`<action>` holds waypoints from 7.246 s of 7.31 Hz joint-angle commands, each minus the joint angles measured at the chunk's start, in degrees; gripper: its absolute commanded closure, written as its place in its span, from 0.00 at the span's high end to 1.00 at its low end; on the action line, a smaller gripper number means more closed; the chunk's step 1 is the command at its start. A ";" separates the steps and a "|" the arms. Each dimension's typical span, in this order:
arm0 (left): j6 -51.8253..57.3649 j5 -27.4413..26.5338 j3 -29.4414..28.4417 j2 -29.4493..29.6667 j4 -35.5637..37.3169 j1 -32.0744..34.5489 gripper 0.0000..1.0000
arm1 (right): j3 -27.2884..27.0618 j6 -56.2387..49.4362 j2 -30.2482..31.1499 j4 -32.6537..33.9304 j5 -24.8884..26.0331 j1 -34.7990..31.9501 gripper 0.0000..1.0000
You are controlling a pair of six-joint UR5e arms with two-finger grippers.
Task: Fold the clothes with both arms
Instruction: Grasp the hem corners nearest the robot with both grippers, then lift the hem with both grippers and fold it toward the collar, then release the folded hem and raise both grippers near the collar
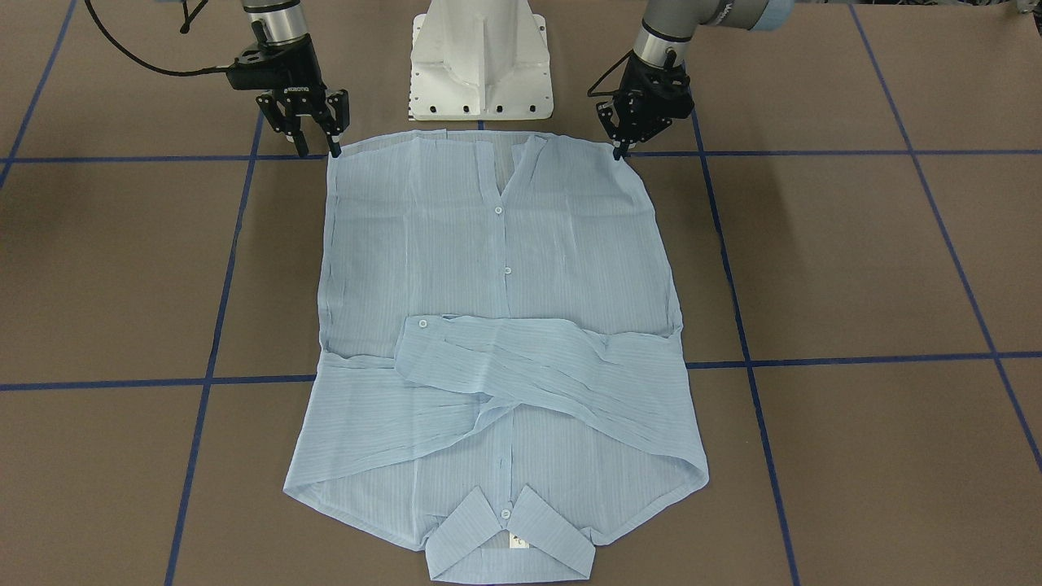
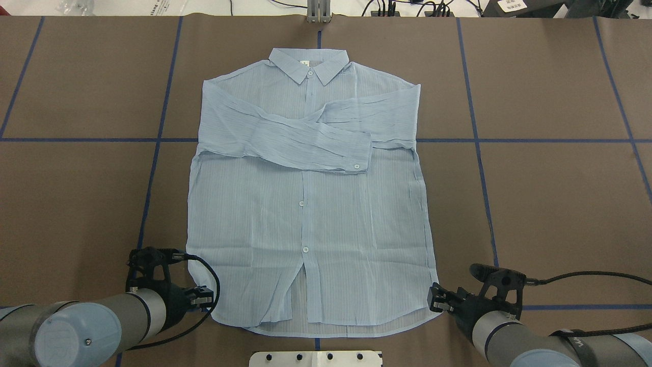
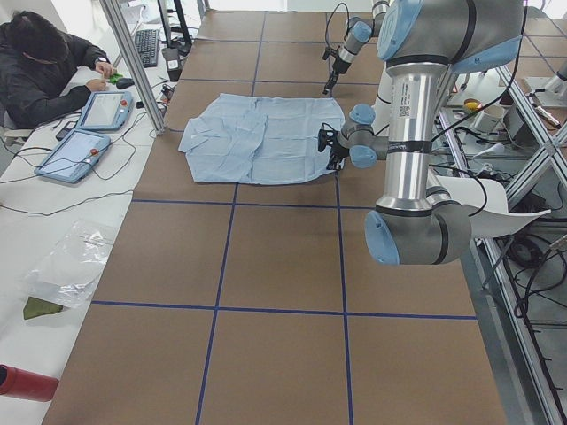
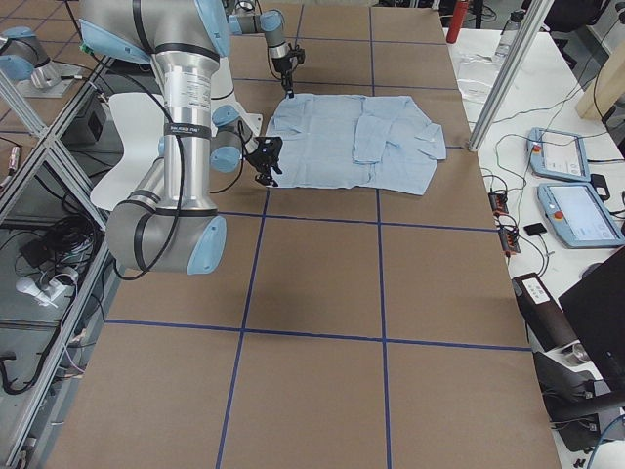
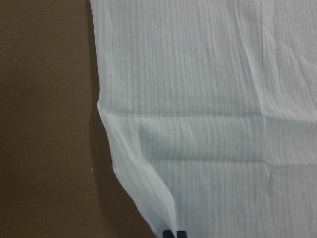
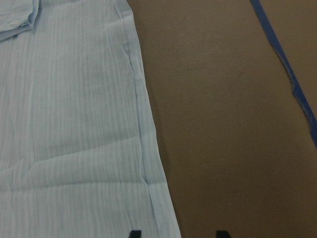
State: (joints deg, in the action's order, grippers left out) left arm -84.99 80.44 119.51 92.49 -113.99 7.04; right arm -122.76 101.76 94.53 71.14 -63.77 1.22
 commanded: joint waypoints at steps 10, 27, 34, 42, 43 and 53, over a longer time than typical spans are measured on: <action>0.09 -0.37 0.55 0.24 -0.09 0.08 0.00 | 3.06 0.02 -2.16 0.84 1.27 2.91 0.34; 1.93 12.72 28.71 -5.31 13.09 6.29 0.00 | -31.15 -0.85 -20.14 45.91 -10.94 -4.45 0.00; 17.32 6.87 -0.01 19.27 13.09 29.17 0.00 | 2.09 -16.05 -32.39 25.63 -10.50 -28.09 0.00; 37.00 6.19 -25.36 24.32 -1.91 33.30 0.00 | 26.25 -29.68 -32.74 7.27 -25.17 -40.94 0.00; 36.74 7.70 -26.77 24.84 -3.33 33.56 0.00 | 26.78 -29.77 -33.61 7.26 -25.62 -41.29 0.00; 40.40 10.85 -36.02 27.13 -12.12 34.52 0.99 | 33.74 -31.88 -36.44 4.09 -25.71 -41.82 1.00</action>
State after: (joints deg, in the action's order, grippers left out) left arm -46.89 89.05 82.71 119.76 -124.87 40.91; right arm -88.22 70.23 57.54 75.77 -89.41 -40.43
